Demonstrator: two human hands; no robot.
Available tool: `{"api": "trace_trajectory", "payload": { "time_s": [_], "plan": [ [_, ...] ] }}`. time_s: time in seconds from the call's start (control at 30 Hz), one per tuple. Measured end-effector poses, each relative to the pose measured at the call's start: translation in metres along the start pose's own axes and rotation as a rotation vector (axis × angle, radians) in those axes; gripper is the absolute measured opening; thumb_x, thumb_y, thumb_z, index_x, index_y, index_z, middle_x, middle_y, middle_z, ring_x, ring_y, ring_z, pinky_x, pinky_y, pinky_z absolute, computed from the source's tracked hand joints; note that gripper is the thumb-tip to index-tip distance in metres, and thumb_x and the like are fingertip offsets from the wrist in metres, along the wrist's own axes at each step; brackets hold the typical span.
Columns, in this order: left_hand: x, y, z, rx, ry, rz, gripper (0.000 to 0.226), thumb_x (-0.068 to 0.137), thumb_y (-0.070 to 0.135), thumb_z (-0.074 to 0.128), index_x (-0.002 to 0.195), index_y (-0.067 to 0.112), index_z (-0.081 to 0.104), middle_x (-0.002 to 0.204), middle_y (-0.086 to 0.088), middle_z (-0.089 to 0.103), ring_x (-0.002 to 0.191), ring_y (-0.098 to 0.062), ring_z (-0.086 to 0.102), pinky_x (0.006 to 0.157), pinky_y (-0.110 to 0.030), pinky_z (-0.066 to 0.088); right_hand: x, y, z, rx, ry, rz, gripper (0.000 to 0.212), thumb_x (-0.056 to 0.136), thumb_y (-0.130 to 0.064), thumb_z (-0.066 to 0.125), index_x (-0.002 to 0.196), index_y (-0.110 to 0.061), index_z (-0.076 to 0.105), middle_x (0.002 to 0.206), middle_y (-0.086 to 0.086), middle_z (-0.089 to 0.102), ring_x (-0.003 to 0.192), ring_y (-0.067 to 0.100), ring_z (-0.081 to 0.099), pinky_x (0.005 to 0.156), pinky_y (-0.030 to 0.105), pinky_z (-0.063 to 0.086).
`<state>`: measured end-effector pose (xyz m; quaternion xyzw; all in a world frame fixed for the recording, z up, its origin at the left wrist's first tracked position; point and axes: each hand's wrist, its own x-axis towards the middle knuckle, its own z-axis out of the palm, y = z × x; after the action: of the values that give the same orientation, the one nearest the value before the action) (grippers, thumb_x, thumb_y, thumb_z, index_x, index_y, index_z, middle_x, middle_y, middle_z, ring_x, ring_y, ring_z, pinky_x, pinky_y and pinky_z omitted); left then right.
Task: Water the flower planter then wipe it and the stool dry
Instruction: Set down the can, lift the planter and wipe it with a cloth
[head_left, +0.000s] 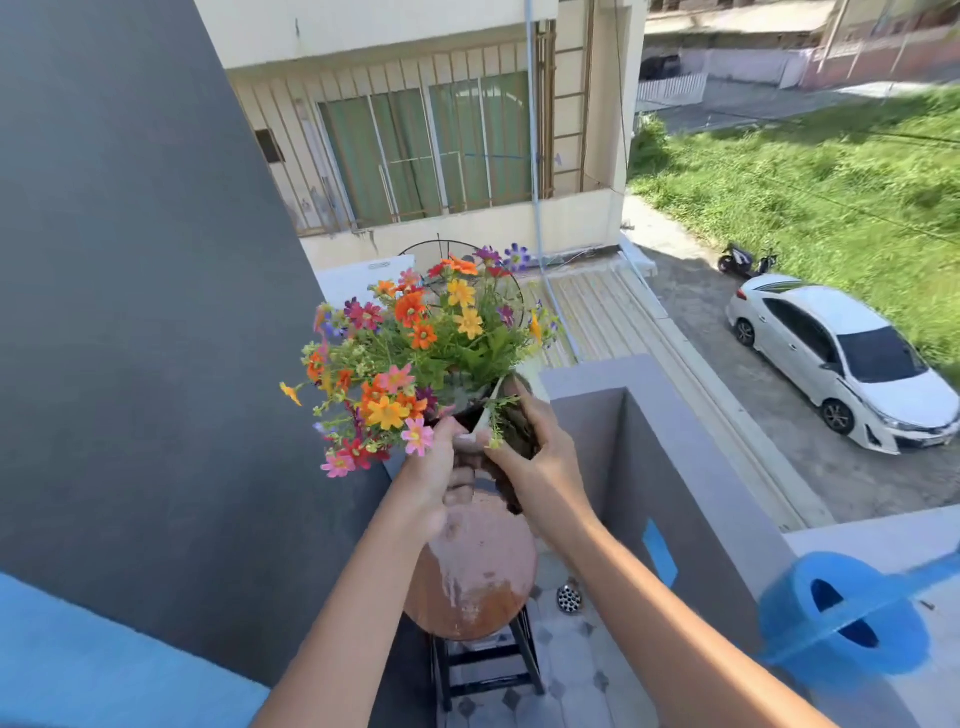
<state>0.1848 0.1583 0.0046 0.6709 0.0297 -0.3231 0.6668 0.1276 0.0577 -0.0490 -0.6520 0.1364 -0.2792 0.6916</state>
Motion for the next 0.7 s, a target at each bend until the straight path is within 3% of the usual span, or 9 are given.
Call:
{"api": "trace_trajectory", "payload": {
  "time_s": [0.07,0.17,0.27,0.37,0.53,0.6,0.7],
  "plan": [
    [-0.002,0.001,-0.006,-0.071,-0.033,-0.004,0.027,0.096,0.015,0.042,0.071,0.009,0.048,0.059,-0.006,0.043,0.036,-0.008,0.021,0.034,-0.019,0.015,0.003,0.006,-0.011,-0.199,-0.043,-0.111,0.068,0.082,-0.031,0.073,0.146,-0.03,0.048,0.127,-0.003,0.053,0.115,0.013,0.058,0.1,0.039,0.05],
    [0.0,0.002,-0.01,-0.104,-0.054,0.009,0.022,0.096,0.016,0.043,0.075,0.011,0.046,0.061,-0.006,0.043,0.036,-0.007,0.021,0.03,-0.018,0.016,0.008,0.007,-0.02,-0.206,-0.093,-0.093,0.065,0.082,-0.031,0.074,0.141,-0.042,0.049,0.121,-0.015,0.049,0.106,0.025,0.06,0.093,0.044,0.05],
    [-0.003,0.003,-0.012,-0.086,-0.078,0.032,0.024,0.095,0.016,0.044,0.072,0.012,0.044,0.059,-0.005,0.044,0.036,-0.007,0.021,0.03,-0.018,0.016,0.026,0.003,-0.024,-0.133,0.101,-0.021,0.052,0.082,-0.014,0.072,0.13,-0.028,0.059,0.117,-0.012,0.06,0.107,0.02,0.064,0.1,0.041,0.05],
    [-0.008,0.006,-0.011,-0.096,-0.12,0.046,0.029,0.098,0.015,0.042,0.069,0.011,0.047,0.059,-0.004,0.043,0.036,-0.007,0.022,0.031,-0.018,0.016,0.046,-0.008,-0.029,0.04,0.252,0.047,0.037,0.083,0.003,0.068,0.11,-0.022,0.067,0.1,-0.005,0.073,0.089,0.008,0.068,0.088,0.032,0.055],
    [-0.009,0.01,-0.012,-0.101,-0.142,0.073,0.029,0.097,0.013,0.041,0.068,0.012,0.045,0.059,-0.003,0.041,0.035,-0.005,0.022,0.03,-0.017,0.015,0.064,-0.035,-0.024,0.024,0.42,-0.008,0.01,0.081,-0.006,0.07,0.088,-0.012,0.072,0.068,-0.011,0.064,0.059,0.0,0.054,0.063,0.025,0.047],
    [-0.012,0.01,-0.013,-0.089,-0.147,0.074,0.031,0.096,0.013,0.041,0.066,0.012,0.045,0.06,-0.004,0.041,0.036,-0.005,0.022,0.031,-0.017,0.014,0.065,-0.048,-0.02,0.007,0.401,-0.077,0.008,0.083,-0.008,0.069,0.08,-0.016,0.069,0.06,-0.016,0.057,0.056,-0.001,0.048,0.059,0.023,0.042],
    [-0.011,0.009,-0.01,-0.155,-0.131,0.024,0.024,0.098,0.017,0.04,0.076,0.011,0.047,0.059,-0.005,0.044,0.034,-0.006,0.023,0.033,-0.017,0.013,0.048,-0.052,-0.001,-0.047,0.253,-0.17,0.012,0.086,-0.011,0.065,0.077,-0.019,0.063,0.071,-0.008,0.062,0.066,0.01,0.055,0.065,0.03,0.046]
  ]
}}
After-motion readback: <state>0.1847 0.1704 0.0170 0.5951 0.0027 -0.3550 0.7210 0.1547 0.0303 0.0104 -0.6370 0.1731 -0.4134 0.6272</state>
